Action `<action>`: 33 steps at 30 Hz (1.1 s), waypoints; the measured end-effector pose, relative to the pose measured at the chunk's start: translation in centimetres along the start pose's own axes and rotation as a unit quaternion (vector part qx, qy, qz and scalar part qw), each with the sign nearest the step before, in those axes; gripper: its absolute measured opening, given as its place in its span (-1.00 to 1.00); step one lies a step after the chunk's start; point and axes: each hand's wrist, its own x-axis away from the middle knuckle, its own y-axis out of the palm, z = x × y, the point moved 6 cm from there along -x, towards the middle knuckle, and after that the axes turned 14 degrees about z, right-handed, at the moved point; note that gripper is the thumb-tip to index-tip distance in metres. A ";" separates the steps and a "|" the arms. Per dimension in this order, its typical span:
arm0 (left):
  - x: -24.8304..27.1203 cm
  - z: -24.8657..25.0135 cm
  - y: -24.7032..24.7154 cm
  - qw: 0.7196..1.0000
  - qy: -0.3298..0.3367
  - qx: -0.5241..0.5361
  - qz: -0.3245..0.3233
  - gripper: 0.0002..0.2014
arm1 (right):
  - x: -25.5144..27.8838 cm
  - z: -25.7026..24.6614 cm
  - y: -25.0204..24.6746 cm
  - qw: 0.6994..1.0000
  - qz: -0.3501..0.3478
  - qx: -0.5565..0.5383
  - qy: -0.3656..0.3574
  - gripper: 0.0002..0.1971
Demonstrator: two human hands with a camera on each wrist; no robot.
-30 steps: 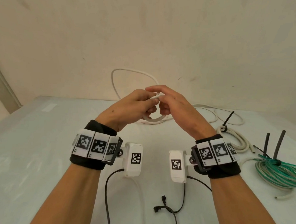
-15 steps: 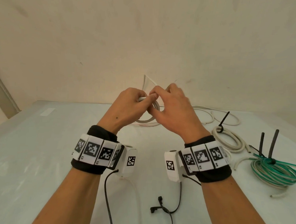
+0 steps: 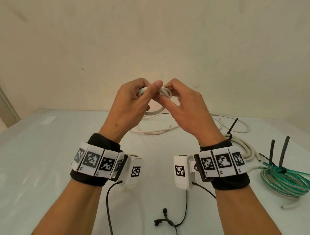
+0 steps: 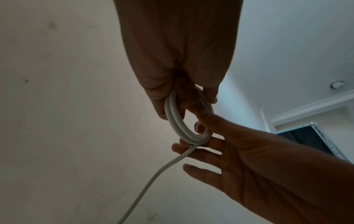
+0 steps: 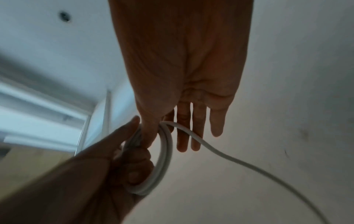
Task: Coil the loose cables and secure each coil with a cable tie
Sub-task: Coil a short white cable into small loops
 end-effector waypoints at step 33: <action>4.2 -5.1 4.7 0.828 -0.464 0.273 -0.155 -0.67 | 1.1 2.3 1.8 0.885 0.011 -0.359 0.297 -0.68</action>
